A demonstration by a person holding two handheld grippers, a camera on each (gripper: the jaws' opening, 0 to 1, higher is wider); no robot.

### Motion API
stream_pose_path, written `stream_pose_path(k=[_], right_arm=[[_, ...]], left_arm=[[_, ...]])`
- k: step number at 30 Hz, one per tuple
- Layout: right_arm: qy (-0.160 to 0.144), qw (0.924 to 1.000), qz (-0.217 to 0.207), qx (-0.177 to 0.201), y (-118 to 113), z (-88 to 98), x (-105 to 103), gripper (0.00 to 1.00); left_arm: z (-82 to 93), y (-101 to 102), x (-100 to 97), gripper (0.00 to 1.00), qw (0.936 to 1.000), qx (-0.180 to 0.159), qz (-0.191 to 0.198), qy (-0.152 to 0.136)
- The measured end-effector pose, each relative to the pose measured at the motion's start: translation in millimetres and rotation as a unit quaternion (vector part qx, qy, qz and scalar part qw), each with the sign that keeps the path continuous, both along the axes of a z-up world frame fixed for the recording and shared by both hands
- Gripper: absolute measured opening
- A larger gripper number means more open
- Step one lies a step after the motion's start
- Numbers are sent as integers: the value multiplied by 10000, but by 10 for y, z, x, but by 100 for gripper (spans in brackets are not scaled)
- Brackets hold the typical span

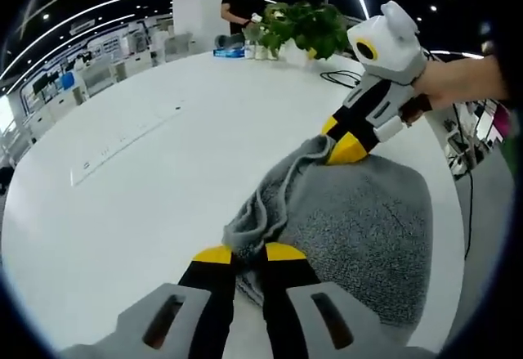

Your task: Fold the towel on the table until its edges align and the towel forms a compact rectangular stack.

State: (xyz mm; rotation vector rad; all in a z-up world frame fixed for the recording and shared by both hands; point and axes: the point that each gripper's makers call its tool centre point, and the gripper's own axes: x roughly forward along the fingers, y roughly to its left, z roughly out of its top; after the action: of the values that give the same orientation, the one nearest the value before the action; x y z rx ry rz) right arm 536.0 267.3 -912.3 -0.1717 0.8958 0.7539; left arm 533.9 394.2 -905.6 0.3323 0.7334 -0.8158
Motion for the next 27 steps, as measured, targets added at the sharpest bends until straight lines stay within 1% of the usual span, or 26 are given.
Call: stream_pose_path(k=[7,12,16,19,23,27], right_arm=[[-184,9997,-44,-152,18,10,197,15],[-232,9995,-199,-117,8,12,299,15],[-293,9991,-303,-93,-1,12,351,15],[-320,9988,-364,-68,-3,21,377,15],[-365,9985,-391,-90,-2,23,420,15],[-447,9974,-550,-106,7,20,436,14]], left_arm=[[7,-1,185,10,9999,-23,72,-79],[10,-6,316,10,9999,30,8,-128],[8,-12,388,10,9999,13,42,-164],[7,-13,415,10,9998,-11,91,-175],[2,-6,432,10,9996,-142,198,-130],[2,-12,435,10,9994,-187,249,-135]])
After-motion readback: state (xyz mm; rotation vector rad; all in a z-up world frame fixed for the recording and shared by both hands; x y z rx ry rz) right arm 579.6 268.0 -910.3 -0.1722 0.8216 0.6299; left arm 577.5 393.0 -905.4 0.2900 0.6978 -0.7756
